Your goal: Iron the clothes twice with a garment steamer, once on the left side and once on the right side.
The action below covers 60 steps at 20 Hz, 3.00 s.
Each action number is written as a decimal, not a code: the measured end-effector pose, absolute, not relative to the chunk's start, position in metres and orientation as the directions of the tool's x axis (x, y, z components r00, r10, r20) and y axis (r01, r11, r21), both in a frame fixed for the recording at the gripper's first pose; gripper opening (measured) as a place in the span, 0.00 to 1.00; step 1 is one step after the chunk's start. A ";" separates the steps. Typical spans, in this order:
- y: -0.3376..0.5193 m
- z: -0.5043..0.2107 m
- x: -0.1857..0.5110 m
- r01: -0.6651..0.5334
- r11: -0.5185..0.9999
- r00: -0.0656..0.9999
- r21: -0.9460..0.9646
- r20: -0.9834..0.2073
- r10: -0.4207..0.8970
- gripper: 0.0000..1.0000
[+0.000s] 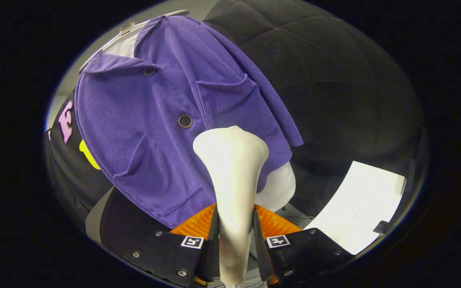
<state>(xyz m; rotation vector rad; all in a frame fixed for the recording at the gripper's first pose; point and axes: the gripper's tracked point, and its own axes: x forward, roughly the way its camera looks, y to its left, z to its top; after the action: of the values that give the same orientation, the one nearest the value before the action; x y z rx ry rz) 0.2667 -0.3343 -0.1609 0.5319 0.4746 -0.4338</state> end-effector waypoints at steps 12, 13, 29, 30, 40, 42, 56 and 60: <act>-0.284 -0.137 0.182 0.424 0.817 0.843 0.391 -0.500 -0.198 0.42; -0.278 -0.127 0.174 0.407 0.826 0.853 0.389 -0.486 -0.192 0.42; -0.107 0.016 0.054 0.083 0.952 0.984 0.294 -0.176 -0.031 0.42; -0.097 0.020 0.048 0.071 0.953 0.987 0.294 -0.156 -0.025 0.42; -0.041 0.003 0.010 -0.027 0.967 0.984 0.252 -0.163 0.070 0.42; -0.036 -0.001 0.011 -0.031 0.966 0.982 0.255 -0.173 0.078 0.42; -0.026 -0.010 0.016 -0.050 0.970 0.971 0.238 -0.214 0.103 0.42; -0.025 -0.011 0.017 -0.051 0.970 0.969 0.238 -0.221 0.105 0.42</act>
<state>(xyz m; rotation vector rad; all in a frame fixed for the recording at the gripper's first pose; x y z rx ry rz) 0.0167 -0.0250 -0.0113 0.2333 0.2351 0.0797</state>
